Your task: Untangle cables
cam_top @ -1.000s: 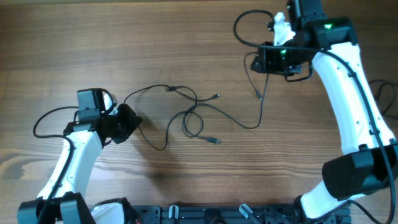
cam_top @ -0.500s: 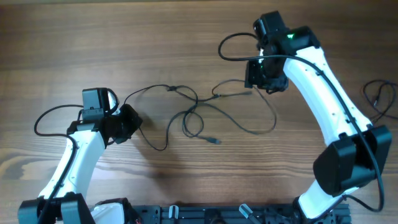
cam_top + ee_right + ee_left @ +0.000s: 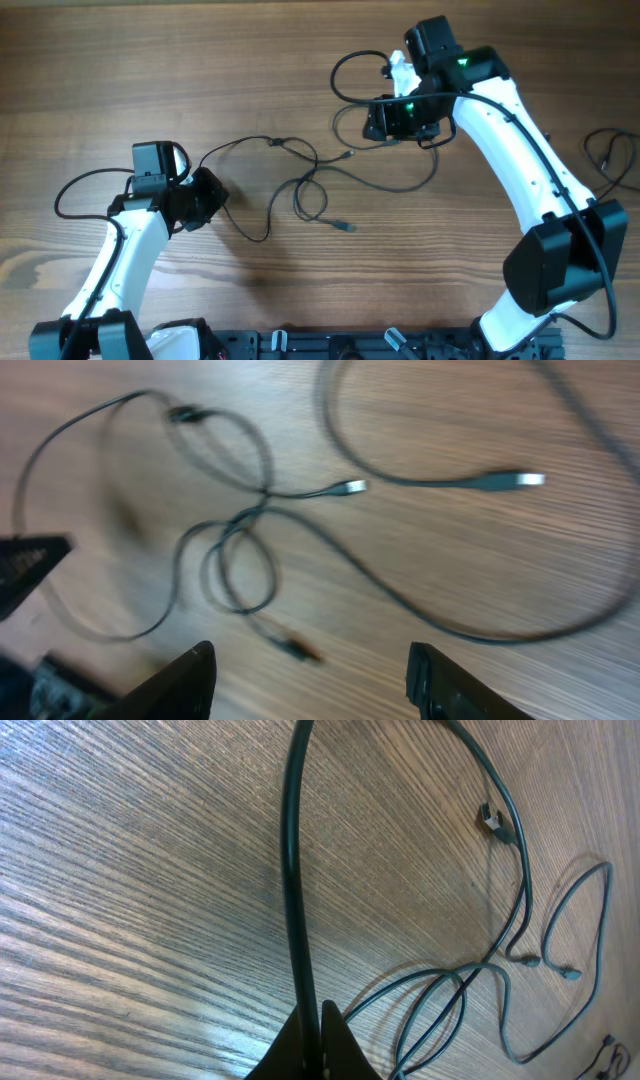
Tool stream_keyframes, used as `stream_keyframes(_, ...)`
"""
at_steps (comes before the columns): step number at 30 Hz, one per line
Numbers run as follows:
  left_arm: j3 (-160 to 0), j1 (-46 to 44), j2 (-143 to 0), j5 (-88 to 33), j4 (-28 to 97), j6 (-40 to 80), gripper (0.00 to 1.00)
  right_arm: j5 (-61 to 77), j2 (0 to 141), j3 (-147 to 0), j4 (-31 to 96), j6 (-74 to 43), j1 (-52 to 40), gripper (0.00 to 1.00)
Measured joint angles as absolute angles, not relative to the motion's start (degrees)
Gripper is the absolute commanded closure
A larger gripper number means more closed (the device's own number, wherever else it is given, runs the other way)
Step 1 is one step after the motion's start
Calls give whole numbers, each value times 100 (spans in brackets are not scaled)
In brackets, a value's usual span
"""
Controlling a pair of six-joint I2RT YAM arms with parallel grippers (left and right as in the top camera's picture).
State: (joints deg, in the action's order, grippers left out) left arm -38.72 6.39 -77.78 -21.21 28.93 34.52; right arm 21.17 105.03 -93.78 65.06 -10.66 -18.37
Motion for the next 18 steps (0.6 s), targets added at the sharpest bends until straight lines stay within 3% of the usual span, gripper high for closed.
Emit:
stream_keyframes(5, -3872, 639, -7778, -2121, 2891, 3452, 96, 2270, 10503, -9227, 6239, -1035, -2196, 41)
stream_keyframes(8, -3872, 639, -7778, -2121, 2891, 3450, 96, 2270, 10503, -8910, 5885, -1004, -2585, 54)
stream_keyframes(18, -3872, 639, -7778, -2038, 2891, 3452, 96, 1894, 10510, -7841, 4346, -1037, -3874, 50)
